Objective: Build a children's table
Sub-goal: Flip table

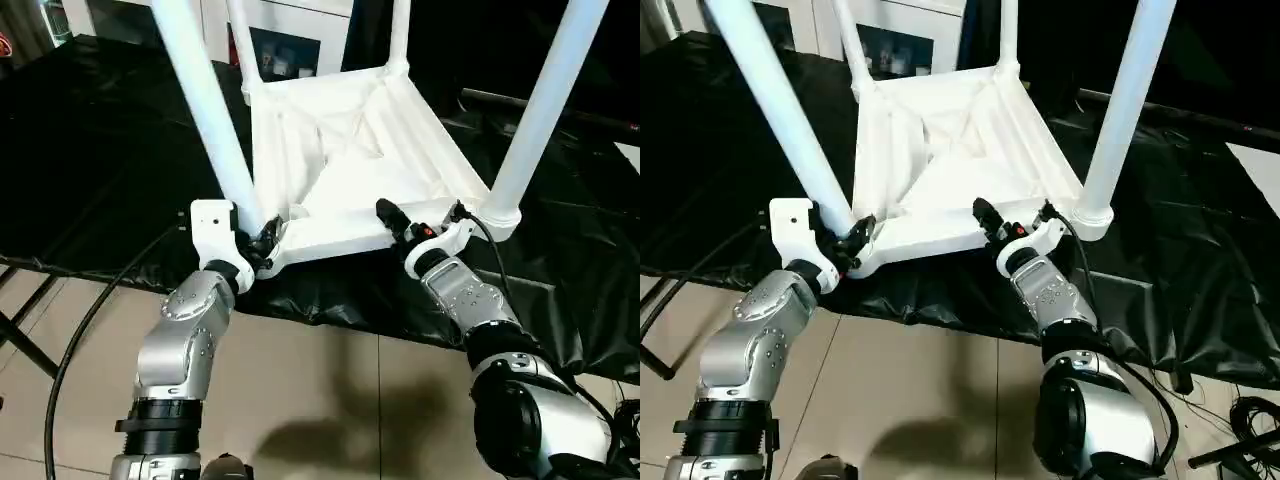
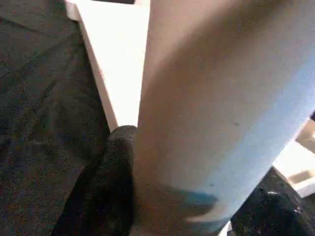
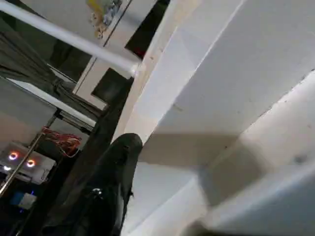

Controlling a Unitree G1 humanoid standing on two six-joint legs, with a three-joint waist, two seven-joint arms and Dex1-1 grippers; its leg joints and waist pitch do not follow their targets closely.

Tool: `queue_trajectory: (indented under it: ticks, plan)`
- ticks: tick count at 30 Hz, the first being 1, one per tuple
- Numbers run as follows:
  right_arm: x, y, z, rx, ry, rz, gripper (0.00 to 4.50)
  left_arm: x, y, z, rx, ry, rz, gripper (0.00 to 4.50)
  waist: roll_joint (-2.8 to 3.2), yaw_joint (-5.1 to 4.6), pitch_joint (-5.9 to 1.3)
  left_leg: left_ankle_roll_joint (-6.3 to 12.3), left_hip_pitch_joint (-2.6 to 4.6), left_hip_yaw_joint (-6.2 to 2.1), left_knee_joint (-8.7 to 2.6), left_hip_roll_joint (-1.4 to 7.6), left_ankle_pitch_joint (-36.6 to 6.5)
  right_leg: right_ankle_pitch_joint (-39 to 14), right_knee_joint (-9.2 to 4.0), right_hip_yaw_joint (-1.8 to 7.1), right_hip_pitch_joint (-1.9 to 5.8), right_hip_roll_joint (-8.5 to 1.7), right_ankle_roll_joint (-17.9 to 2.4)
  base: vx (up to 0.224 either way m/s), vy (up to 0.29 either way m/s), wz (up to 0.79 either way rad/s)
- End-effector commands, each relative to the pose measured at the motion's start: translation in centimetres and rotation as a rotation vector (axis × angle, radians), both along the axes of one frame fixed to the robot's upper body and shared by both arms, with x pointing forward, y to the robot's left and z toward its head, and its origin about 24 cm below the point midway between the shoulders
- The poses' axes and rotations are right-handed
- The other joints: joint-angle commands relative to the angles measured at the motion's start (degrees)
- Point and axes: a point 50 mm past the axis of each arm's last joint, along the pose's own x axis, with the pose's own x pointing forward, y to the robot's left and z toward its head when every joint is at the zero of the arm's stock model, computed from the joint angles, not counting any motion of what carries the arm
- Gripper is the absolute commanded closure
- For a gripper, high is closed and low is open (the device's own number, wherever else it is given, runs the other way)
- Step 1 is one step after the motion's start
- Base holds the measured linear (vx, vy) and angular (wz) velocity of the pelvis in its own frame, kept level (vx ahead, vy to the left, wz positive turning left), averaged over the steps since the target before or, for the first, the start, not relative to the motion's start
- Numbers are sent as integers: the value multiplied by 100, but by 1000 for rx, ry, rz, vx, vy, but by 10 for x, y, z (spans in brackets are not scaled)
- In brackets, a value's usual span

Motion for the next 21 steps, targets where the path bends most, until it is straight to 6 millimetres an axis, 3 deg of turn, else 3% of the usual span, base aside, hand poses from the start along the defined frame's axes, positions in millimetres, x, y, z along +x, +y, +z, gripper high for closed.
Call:
queue_trajectory:
  ticks: [1, 3, 5, 8, 11, 14, 21]
  plan:
    - [9, 0, 19, 100, -83, -10, 158, -1, -22, 5, -136, -19, -124, 193, 52, 25, -432, 146, 221, -82, -339, 337, -7, 1481, -291, 143, 204, -474, -1363, 0, 0, 0]
    - [10, -2, 21, 91, -93, -31, 168, -1, -20, 5, -121, -16, -123, 158, 56, 26, -438, 171, 221, -81, -332, 338, -16, 1479, -287, 139, 200, -474, -1397, 0, 0, 0]
    - [13, -7, 27, 81, -121, -58, 190, -4, -17, 5, -87, -17, -163, 149, 85, 34, -439, 160, 226, -77, -331, 333, 26, 1553, -277, 135, 186, -464, -1444, 0, 0, 0]
    - [15, -11, 33, 76, -145, -76, 202, -8, -15, 6, -80, -18, -195, 123, 82, 26, -436, 182, 230, -70, -331, 337, -15, 1548, -275, 135, 185, -457, -1455, 0, 0, 0]
    - [15, -15, 37, 63, -170, -89, 217, -13, -10, 2, -56, -7, -218, 96, 140, 27, -436, 149, 231, -78, -340, 340, -45, 1492, -277, 135, 181, -456, -1443, 0, 0, 0]
    - [16, -22, 44, 39, -199, -125, 219, -20, -2, -4, 5, 10, -250, 77, 128, 24, -438, 160, 231, -73, -335, 329, 12, 1515, -274, 133, 177, -441, -1407, 0, 0, 0]
    - [19, -46, 63, -67, -267, -246, 234, -38, 5, 1, 92, -24, -410, 25, 174, 52, -415, -32, 277, -52, -364, 336, -159, 1262, -287, 132, 125, -413, -1301, 0, 0, 0]
